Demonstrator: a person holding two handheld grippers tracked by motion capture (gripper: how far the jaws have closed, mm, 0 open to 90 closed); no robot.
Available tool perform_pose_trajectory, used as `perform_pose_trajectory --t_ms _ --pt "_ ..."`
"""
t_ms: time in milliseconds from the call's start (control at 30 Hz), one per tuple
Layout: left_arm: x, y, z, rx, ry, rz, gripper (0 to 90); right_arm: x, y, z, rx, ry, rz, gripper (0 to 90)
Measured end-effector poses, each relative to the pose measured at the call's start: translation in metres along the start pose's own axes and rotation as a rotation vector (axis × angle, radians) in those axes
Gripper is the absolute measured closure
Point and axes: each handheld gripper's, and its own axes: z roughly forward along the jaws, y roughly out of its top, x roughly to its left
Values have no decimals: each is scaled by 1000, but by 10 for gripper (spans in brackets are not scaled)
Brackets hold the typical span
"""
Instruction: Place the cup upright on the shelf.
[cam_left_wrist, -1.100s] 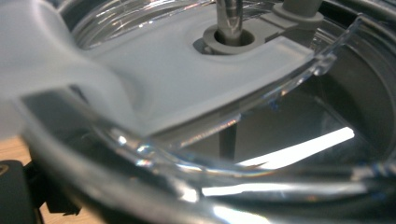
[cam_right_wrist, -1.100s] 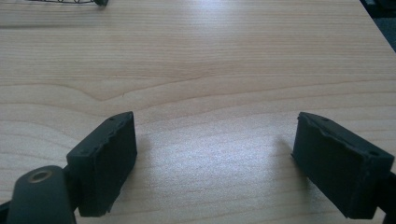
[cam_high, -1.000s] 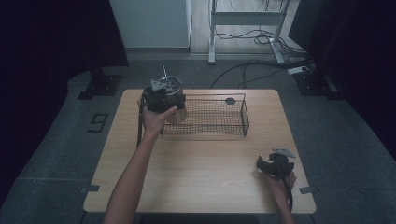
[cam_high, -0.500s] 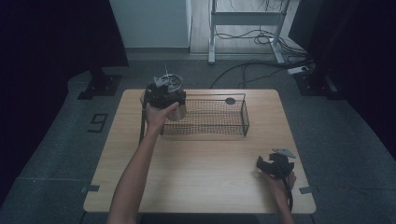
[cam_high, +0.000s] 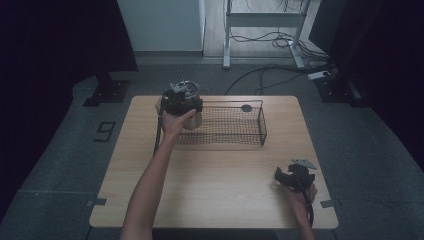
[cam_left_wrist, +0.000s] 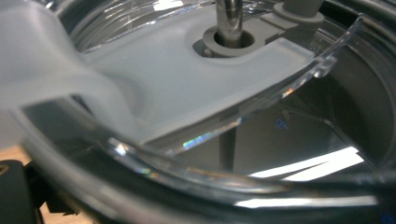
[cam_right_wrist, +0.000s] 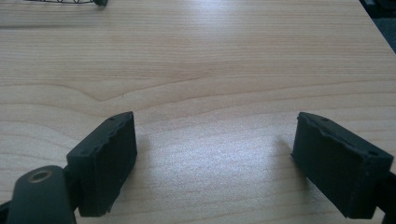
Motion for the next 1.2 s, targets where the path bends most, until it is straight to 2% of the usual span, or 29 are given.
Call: perform_pose_trajectory --t_ms 300,533,1200 --pt "-3 -8 22 21 14 -16 38 0 0 0 0 0 0 134" --pt "-4 -17 33 51 24 -7 38 0 0 0 0 0 0 134" --pt "-8 -36 49 93 27 -19 38 0 0 0 0 0 0 135"
